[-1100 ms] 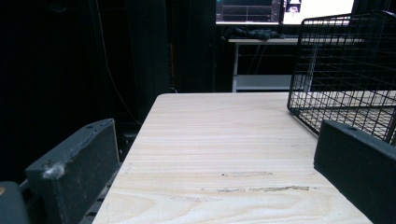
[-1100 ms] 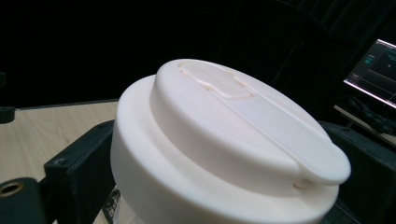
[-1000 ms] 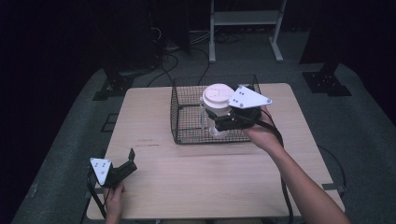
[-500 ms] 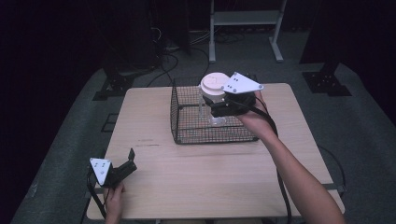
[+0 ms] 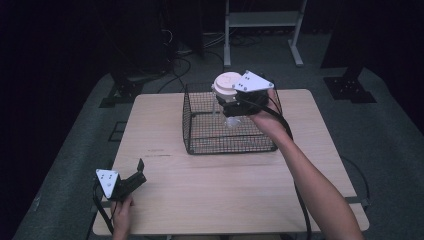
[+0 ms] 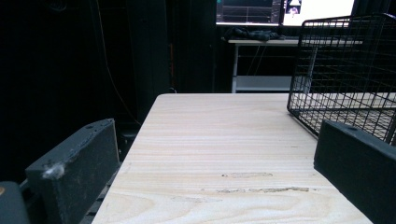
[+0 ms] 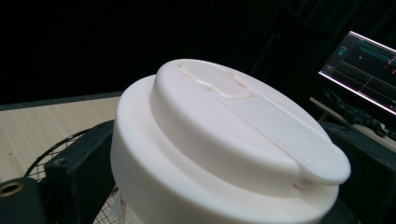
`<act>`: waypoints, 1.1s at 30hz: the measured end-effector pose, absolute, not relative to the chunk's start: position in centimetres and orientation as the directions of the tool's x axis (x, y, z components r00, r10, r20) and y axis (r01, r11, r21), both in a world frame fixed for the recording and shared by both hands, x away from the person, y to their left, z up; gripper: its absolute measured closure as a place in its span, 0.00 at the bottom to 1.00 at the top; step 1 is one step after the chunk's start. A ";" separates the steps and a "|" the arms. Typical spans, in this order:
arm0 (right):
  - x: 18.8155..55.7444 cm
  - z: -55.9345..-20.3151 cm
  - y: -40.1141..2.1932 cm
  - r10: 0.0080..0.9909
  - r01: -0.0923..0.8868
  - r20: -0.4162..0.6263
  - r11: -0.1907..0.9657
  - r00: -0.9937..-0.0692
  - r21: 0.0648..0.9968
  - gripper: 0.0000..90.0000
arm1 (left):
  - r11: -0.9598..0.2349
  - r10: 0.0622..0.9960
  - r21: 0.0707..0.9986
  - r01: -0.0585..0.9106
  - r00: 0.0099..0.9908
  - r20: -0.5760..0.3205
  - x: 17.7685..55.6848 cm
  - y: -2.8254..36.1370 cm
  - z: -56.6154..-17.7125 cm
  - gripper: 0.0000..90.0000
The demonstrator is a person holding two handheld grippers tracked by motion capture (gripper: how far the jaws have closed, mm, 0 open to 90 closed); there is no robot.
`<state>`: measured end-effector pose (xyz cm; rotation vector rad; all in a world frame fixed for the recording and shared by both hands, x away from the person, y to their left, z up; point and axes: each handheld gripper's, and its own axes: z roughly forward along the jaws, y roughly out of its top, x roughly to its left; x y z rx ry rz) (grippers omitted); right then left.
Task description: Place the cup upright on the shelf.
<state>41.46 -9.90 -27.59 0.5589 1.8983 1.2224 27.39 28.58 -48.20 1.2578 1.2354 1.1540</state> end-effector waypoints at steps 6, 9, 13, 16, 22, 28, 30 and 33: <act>42.8 -28.0 -9.7 0.726 -0.038 -0.379 0.439 -0.573 0.898 0.04 | 0.009 1.000 0.998 0.059 0.029 -0.011 27.4 28.6 -48.2 0.00; 43.4 -28.3 -9.6 0.734 -0.028 -0.375 0.438 -0.567 0.899 0.04 | 0.010 1.000 0.998 0.059 0.028 -0.011 27.4 28.6 -48.2 0.00; 44.3 -28.8 -9.5 0.740 -0.017 -0.374 0.441 -0.559 0.898 0.04 | 0.010 1.000 0.998 0.058 0.029 -0.012 27.4 28.7 -48.2 0.00; 44.9 -29.2 -9.4 0.745 -0.009 -0.370 0.440 -0.554 0.898 0.04 | 0.010 1.000 0.998 0.060 0.028 -0.012 27.4 28.7 -48.2 0.00; 45.9 -30.1 -9.4 0.754 0.013 -0.366 0.445 -0.545 0.895 0.04 | 0.012 1.000 0.998 0.059 0.027 -0.013 27.4 28.7 -48.2 0.00; 46.7 -30.8 -9.3 0.763 0.029 -0.361 0.444 -0.537 0.896 0.04 | 0.012 1.000 0.998 0.058 0.028 -0.013 27.4 28.7 -48.2 0.00; 46.8 -31.0 -9.2 0.765 0.033 -0.361 0.445 -0.533 0.895 0.04 | 0.011 1.000 0.998 0.059 0.027 -0.013 27.4 28.7 -48.2 0.00; 47.1 -31.2 -9.2 0.765 0.032 -0.362 0.445 -0.532 0.895 0.04 | 0.012 1.000 0.998 0.058 0.028 -0.013 27.4 28.7 -48.2 0.00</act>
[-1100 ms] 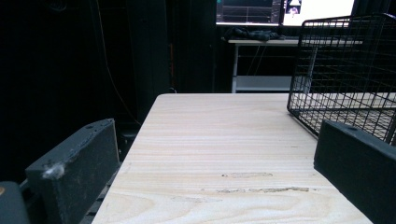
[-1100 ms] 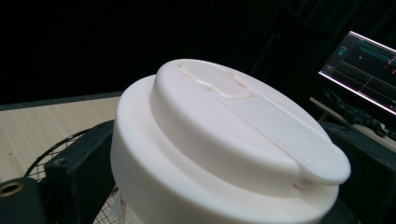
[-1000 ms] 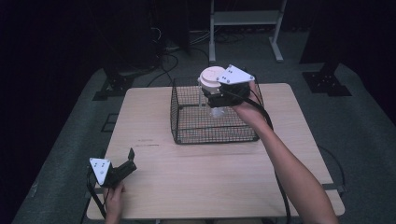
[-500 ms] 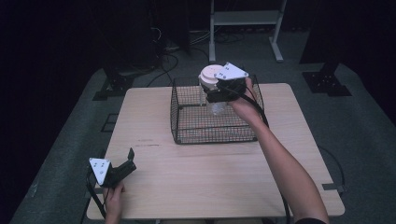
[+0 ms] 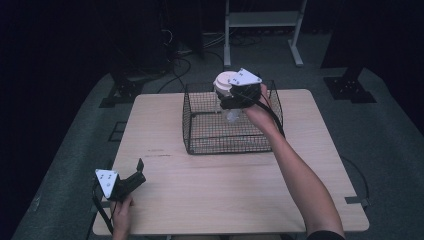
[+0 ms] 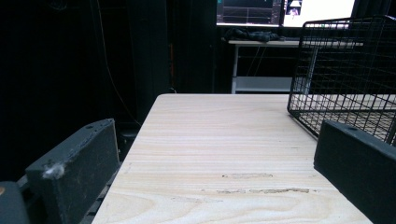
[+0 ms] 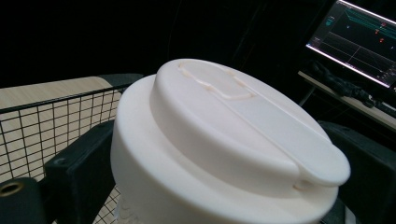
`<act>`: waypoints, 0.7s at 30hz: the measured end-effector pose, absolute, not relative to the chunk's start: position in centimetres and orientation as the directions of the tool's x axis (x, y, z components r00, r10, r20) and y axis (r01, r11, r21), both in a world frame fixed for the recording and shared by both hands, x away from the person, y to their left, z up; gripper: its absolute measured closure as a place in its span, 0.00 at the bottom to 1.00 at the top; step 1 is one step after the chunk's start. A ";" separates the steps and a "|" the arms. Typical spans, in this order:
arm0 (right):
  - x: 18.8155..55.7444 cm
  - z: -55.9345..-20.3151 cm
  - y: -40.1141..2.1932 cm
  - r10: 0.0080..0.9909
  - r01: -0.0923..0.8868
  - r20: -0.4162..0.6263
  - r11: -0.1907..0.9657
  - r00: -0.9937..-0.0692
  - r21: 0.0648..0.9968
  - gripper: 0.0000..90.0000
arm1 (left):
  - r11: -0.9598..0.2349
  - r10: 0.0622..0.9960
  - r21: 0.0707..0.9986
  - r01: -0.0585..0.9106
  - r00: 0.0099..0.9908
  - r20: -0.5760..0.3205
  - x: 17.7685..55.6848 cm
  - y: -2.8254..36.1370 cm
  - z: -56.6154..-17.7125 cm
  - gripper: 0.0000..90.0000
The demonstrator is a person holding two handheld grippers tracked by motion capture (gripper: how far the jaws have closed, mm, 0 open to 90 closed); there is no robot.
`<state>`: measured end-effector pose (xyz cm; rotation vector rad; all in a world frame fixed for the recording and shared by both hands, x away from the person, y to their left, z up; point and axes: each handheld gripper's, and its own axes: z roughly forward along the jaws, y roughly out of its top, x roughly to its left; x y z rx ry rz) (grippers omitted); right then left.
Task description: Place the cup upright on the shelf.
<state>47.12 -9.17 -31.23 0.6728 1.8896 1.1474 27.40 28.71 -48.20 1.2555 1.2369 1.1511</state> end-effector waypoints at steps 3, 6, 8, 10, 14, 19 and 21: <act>47.4 -31.6 -9.0 0.769 0.039 -0.357 0.443 -0.530 0.896 0.04 | 0.012 1.000 0.998 0.058 0.028 -0.013 27.4 28.7 -48.2 0.00; 47.7 -32.0 -8.9 0.771 0.046 -0.359 0.447 -0.526 0.894 0.04 | 0.012 1.000 0.998 0.059 0.028 -0.014 27.4 28.7 -48.2 0.00; 47.9 -32.3 -8.8 0.774 0.051 -0.355 0.445 -0.524 0.894 0.04 | 0.012 1.000 0.998 0.059 0.028 -0.014 27.4 28.7 -48.2 0.00; 48.0 -32.8 -8.8 0.778 0.058 -0.350 0.442 -0.521 0.895 0.04 | 0.012 0.999 0.998 0.058 0.029 -0.014 27.4 28.7 -48.2 0.00; 48.4 -33.6 -8.9 0.784 0.068 -0.343 0.437 -0.517 0.897 0.04 | 0.011 0.999 0.998 0.058 0.030 -0.013 27.4 28.7 -48.2 0.00; 48.8 -34.2 -8.9 0.787 0.084 -0.338 0.439 -0.516 0.894 0.04 | 0.010 1.000 0.998 0.058 0.029 -0.012 27.4 28.7 -48.2 0.00; 48.8 -34.4 -8.8 0.787 0.086 -0.337 0.439 -0.517 0.895 0.04 | 0.011 0.999 0.998 0.057 0.030 -0.012 27.4 28.7 -48.2 0.00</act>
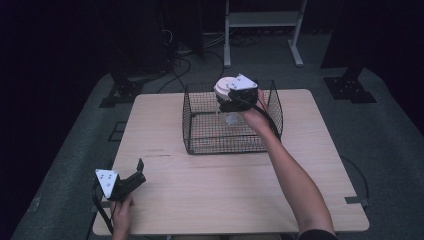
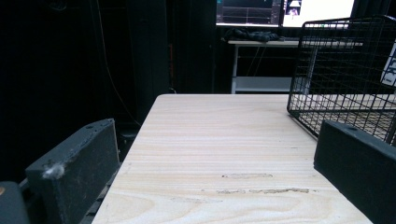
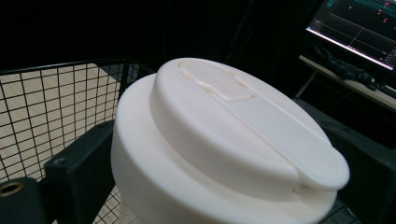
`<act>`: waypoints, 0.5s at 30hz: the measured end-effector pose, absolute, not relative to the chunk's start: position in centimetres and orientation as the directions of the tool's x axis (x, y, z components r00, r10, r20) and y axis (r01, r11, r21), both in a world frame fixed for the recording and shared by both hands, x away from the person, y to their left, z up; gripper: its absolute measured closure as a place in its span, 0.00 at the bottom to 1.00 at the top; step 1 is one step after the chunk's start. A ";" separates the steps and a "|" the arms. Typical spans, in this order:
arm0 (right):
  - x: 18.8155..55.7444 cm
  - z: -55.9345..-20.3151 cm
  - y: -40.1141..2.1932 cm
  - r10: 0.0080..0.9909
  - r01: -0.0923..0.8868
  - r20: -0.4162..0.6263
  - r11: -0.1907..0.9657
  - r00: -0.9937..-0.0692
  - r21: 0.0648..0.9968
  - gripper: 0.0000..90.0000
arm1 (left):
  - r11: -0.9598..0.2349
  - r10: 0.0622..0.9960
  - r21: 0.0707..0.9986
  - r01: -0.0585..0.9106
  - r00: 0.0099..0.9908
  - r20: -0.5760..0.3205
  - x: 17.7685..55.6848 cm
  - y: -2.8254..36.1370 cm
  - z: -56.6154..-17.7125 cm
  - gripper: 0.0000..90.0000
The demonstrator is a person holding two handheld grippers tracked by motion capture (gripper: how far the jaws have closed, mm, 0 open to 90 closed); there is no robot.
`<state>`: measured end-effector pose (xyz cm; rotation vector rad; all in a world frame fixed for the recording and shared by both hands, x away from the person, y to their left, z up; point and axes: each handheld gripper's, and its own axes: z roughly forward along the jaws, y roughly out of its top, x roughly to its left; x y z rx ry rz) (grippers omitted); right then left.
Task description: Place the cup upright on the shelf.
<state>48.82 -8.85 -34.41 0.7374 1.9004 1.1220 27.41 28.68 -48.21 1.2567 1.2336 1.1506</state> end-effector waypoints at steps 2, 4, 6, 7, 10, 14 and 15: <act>48.9 -34.6 -8.8 0.786 0.086 -0.336 0.439 -0.518 0.894 0.04 | 0.010 0.999 0.998 0.058 0.030 -0.012 27.4 28.7 -48.2 0.00; 48.9 -35.0 -8.7 0.786 0.089 -0.332 0.437 -0.521 0.895 0.04 | 0.010 0.999 0.998 0.057 0.031 -0.012 27.4 28.7 -48.2 0.00; 49.0 -35.4 -8.7 0.786 0.094 -0.329 0.436 -0.523 0.895 0.04 | 0.010 0.999 0.998 0.058 0.031 -0.011 27.4 28.7 -48.2 0.00; 49.0 -35.6 -8.6 0.784 0.096 -0.332 0.442 -0.524 0.892 0.04 | 0.010 0.999 0.998 0.057 0.032 -0.012 27.4 28.7 -48.2 0.00; 49.1 -36.1 -8.5 0.784 0.098 -0.329 0.440 -0.527 0.892 0.04 | 0.010 0.999 0.998 0.057 0.032 -0.012 27.4 28.7 -48.2 0.00; 49.3 -36.8 -8.4 0.780 0.114 -0.326 0.449 -0.533 0.886 0.04 | 0.011 0.999 0.998 0.057 0.033 -0.013 27.4 28.7 -48.2 0.00; 49.3 -37.0 -8.4 0.779 0.118 -0.325 0.451 -0.536 0.885 0.04 | 0.010 0.999 0.998 0.057 0.032 -0.012 27.4 28.7 -48.2 0.00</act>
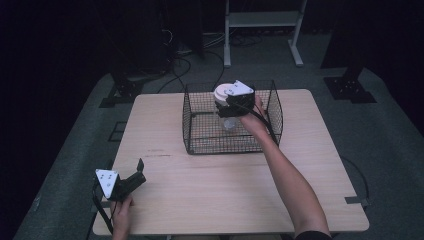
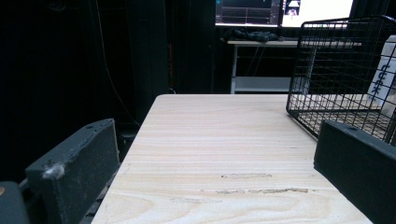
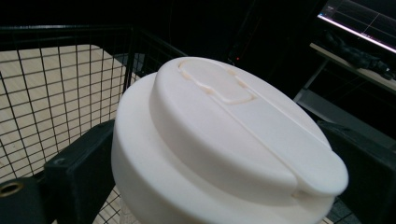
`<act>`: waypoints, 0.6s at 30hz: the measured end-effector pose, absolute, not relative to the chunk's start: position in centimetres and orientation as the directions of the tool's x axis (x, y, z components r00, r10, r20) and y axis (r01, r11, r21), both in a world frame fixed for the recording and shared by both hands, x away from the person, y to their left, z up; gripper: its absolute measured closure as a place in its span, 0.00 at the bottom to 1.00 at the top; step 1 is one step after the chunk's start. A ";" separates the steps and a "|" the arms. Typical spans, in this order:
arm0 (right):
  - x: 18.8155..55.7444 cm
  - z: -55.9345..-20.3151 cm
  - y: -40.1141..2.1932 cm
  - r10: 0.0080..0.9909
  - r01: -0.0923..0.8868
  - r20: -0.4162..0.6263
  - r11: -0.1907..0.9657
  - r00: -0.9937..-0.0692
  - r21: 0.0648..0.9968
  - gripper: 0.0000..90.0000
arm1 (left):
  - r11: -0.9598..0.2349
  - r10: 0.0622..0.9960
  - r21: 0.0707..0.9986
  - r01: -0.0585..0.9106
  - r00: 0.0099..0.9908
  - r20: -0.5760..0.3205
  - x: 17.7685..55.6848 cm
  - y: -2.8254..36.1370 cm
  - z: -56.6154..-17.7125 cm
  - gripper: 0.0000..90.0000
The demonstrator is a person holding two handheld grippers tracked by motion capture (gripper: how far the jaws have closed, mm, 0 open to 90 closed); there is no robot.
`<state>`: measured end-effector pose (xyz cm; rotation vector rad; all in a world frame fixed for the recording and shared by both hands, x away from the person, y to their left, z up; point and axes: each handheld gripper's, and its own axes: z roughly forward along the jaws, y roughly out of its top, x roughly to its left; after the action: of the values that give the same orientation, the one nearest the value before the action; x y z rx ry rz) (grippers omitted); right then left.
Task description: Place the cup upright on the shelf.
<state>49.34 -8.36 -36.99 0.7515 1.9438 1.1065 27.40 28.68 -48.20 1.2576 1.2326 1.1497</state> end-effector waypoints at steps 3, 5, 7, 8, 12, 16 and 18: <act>49.4 -37.4 -8.3 0.776 0.118 -0.326 0.453 -0.540 0.884 0.04 | 0.010 0.999 0.998 0.058 0.032 -0.012 27.4 28.7 -48.2 0.00; 49.4 -37.7 -8.2 0.774 0.123 -0.321 0.453 -0.546 0.883 0.04 | 0.009 0.999 0.998 0.058 0.031 -0.011 27.4 28.7 -48.2 0.00; 49.4 -37.9 -8.1 0.768 0.121 -0.329 0.463 -0.549 0.878 0.04 | 0.009 0.999 0.998 0.058 0.031 -0.011 27.4 28.7 -48.2 0.00; 49.4 -38.1 -8.0 0.766 0.122 -0.331 0.467 -0.551 0.876 0.04 | 0.010 0.999 0.998 0.057 0.031 -0.012 27.4 28.7 -48.2 0.00; 49.3 -38.4 -8.1 0.767 0.122 -0.328 0.463 -0.552 0.878 0.04 | 0.010 0.999 0.998 0.058 0.030 -0.012 27.4 28.7 -48.2 0.00; 49.2 -38.4 -8.3 0.770 0.130 -0.318 0.457 -0.553 0.880 0.04 | 0.011 1.000 0.998 0.059 0.028 -0.013 27.4 28.7 -48.2 0.00; 49.2 -38.5 -8.4 0.771 0.132 -0.315 0.454 -0.554 0.881 0.04 | 0.014 1.000 0.998 0.061 0.026 -0.015 27.4 28.7 -48.2 0.00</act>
<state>49.21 -8.41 -38.46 0.7543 1.9716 1.1077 27.44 28.70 -48.20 1.2555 1.2407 1.1497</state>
